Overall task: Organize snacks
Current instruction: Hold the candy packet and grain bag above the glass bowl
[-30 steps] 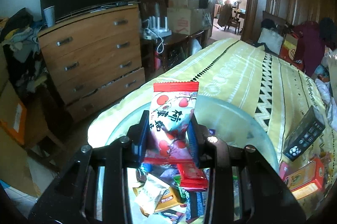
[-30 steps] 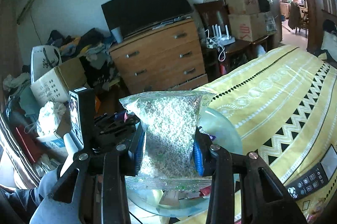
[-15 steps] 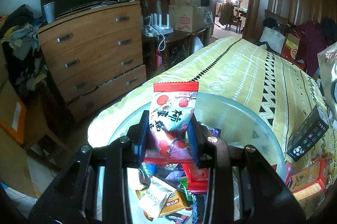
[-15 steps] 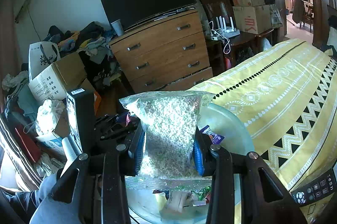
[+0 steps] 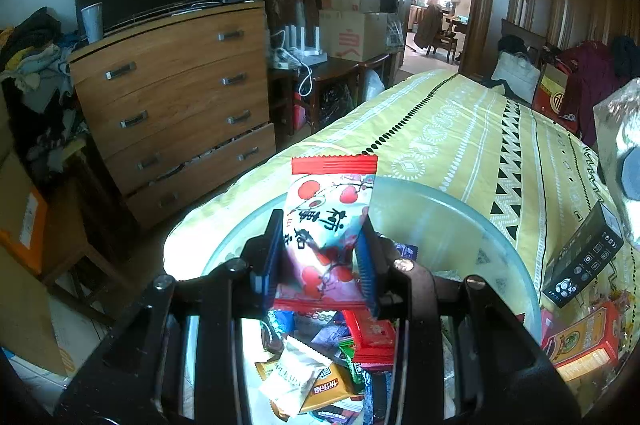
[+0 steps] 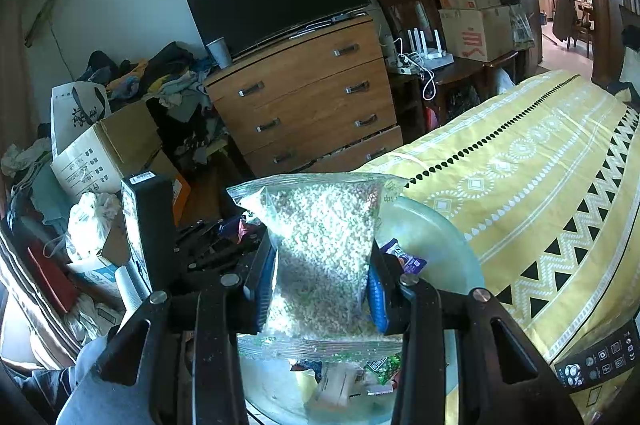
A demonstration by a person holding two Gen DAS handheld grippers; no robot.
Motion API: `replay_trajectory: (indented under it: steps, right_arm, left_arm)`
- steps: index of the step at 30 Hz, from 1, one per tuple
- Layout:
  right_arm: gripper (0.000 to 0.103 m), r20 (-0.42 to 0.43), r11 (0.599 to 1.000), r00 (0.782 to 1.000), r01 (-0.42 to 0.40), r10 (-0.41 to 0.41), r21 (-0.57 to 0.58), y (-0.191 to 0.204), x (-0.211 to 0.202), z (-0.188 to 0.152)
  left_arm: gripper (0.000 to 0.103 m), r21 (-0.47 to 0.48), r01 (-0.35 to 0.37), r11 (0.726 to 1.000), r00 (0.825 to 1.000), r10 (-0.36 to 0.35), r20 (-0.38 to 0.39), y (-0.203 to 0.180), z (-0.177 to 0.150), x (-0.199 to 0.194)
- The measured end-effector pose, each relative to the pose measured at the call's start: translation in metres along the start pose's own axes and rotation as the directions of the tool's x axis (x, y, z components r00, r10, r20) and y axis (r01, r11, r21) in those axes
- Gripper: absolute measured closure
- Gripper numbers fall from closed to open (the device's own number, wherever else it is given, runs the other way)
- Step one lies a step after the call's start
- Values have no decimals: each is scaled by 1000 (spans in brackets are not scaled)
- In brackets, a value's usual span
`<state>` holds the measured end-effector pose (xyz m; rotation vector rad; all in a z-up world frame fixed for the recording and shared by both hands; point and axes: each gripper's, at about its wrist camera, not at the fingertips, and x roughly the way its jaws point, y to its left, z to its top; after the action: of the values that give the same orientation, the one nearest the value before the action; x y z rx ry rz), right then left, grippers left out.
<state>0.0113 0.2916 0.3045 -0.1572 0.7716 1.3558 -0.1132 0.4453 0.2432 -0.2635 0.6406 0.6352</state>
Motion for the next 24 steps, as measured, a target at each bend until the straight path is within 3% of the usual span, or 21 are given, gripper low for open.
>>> replay_trajectory:
  steps: [24]
  right_arm:
    - [61,-22,1000,1000,2,-1,11,0,11,-7]
  left_arm:
    - [69,-5,5,1000,1000,-5,-1,-3,-4,2]
